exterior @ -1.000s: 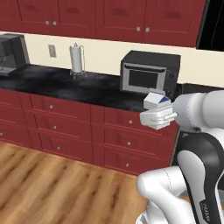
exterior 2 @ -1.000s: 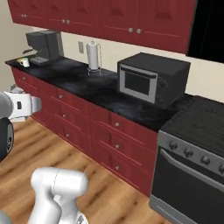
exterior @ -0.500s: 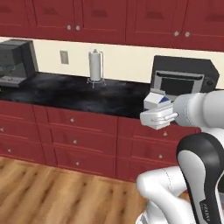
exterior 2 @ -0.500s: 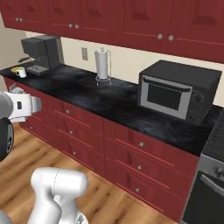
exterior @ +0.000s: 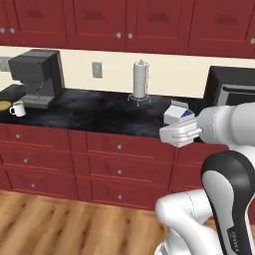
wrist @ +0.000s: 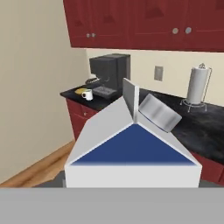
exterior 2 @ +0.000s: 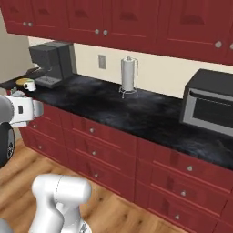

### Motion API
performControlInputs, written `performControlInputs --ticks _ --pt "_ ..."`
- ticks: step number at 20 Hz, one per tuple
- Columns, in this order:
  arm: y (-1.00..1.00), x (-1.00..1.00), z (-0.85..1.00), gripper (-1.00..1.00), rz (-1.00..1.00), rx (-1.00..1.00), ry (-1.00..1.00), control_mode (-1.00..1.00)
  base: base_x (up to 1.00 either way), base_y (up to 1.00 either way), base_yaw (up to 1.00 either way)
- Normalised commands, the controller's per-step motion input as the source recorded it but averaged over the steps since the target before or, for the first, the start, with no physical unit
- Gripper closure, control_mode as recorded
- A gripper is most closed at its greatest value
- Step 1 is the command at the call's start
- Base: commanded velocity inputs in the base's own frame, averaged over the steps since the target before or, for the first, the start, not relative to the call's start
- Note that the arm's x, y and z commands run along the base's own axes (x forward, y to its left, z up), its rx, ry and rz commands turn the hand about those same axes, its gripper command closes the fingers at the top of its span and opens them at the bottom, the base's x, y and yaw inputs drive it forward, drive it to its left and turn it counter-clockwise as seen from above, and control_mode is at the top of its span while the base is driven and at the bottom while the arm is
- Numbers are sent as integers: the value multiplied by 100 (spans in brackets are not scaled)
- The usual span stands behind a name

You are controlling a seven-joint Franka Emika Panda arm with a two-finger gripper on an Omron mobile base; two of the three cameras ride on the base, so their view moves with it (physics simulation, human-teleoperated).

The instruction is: Take a sugar cube from the saucer and place it inside the coffee. Then, grab milk from the fridge and place it next to the coffee on the counter to sweeten the coffee.

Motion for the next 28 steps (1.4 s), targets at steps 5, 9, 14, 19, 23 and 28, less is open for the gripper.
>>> performControlInputs --ticks 5,9,14,19,23,28 --pt "0 0 0 100 0 0 0 100 76 100 -22" --pt "0 0 0 100 0 0 0 100 82 100 -24" --pt "0 0 0 100 0 0 0 100 86 100 -24" --pt "0 0 0 100 0 0 0 100 85 100 -25" --pt "0 0 0 100 0 0 0 100 71 100 -25" --pt "0 0 0 100 0 0 0 100 41 100 -24"
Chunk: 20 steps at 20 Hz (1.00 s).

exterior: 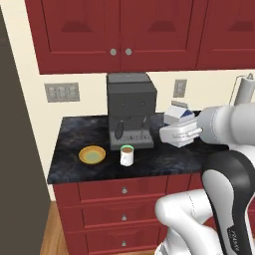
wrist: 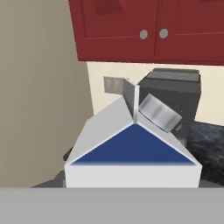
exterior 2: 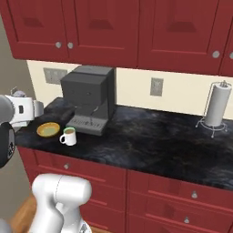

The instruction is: Take a sugar cube from the saucer and place it inside the coffee. Then, grab milk from the fridge and place it next to the coffee on the counter to sweeten the coffee.

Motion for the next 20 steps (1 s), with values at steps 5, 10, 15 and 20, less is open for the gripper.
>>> performControlInputs --ticks 5,10,15,20 --pt "-17 11 -10 100 1 3 0 -100 12 12 -5" --pt "-100 74 -36 100 27 23 -2 -100 0 0 0" --pt "-93 46 -23 100 27 18 -3 -100 0 0 0" --pt "-87 31 -21 100 24 15 -7 -100 0 0 0"
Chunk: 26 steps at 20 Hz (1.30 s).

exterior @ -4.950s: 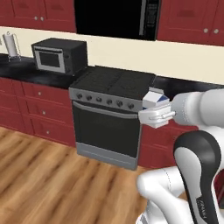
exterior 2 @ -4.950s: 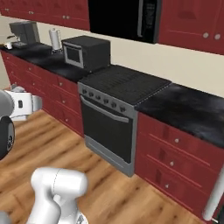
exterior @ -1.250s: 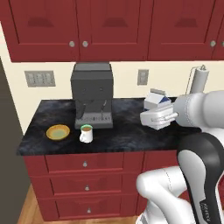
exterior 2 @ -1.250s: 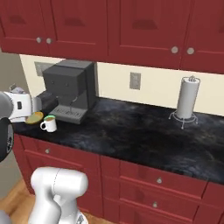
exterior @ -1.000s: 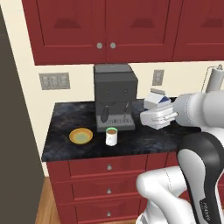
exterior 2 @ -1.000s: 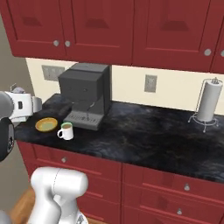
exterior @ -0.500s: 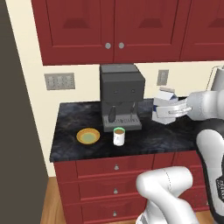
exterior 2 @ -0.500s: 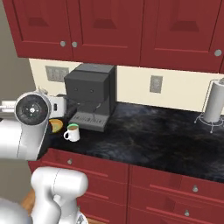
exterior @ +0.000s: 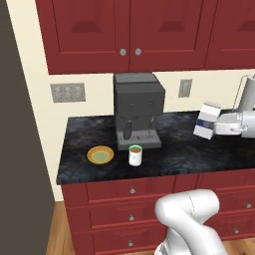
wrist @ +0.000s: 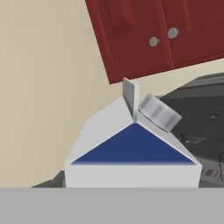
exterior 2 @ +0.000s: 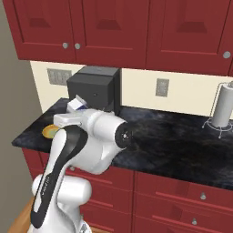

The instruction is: Take a sugar cube from the saucer and place it inside the coffee. Then, grab milk from the fridge and place it next to the coffee on the counter to sweeten the coffee.

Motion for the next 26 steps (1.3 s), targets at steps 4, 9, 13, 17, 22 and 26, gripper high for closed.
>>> performControlInputs --ticks 4,9,13,17,22,26 --pt "-84 38 -54 100 26 11 -5 -100 0 0 0" --pt "24 76 -100 100 18 -9 0 -100 0 0 0" --pt "99 91 -99 100 5 -21 0 -100 0 0 0" --pt "70 19 -76 100 1 -27 0 -100 0 0 0" --pt "-3 20 -55 100 3 -11 -6 -100 0 0 0" --pt "-3 64 -45 100 1 0 -9 -100 0 0 0"
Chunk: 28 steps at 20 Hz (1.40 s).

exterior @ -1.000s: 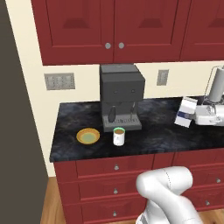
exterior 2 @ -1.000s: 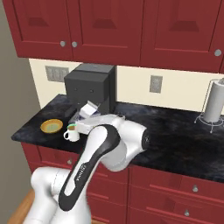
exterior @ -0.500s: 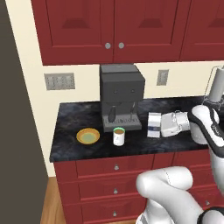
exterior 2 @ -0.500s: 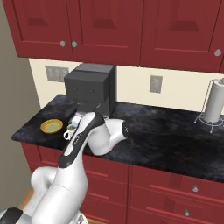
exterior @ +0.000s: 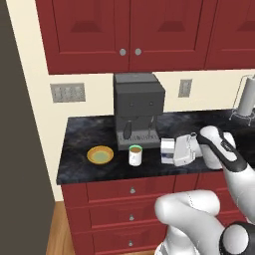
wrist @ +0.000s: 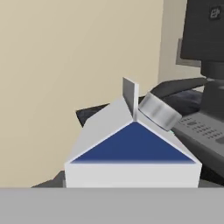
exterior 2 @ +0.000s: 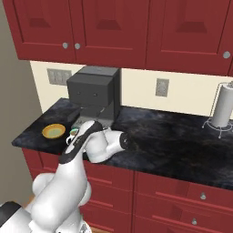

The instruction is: Take a sugar cube from the saucer and place it inside the coffee. Then, grab milk from the fridge and place it next to the coffee on the counter to sweeten the coffee.

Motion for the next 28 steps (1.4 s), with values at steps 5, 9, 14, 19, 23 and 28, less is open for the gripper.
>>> performControlInputs --ticks 5,9,14,19,23,28 --pt "0 69 -51 100 1 1 -6 -100 0 0 0" --pt "-24 27 -8 100 16 8 0 -100 0 0 0" --pt "-7 48 -35 100 19 1 3 -100 0 0 0" --pt "-28 42 -9 100 17 8 1 -100 0 0 0" --pt "-18 33 -14 100 11 8 0 -100 0 0 0" --pt "0 32 -37 100 6 0 0 -100 0 0 0"
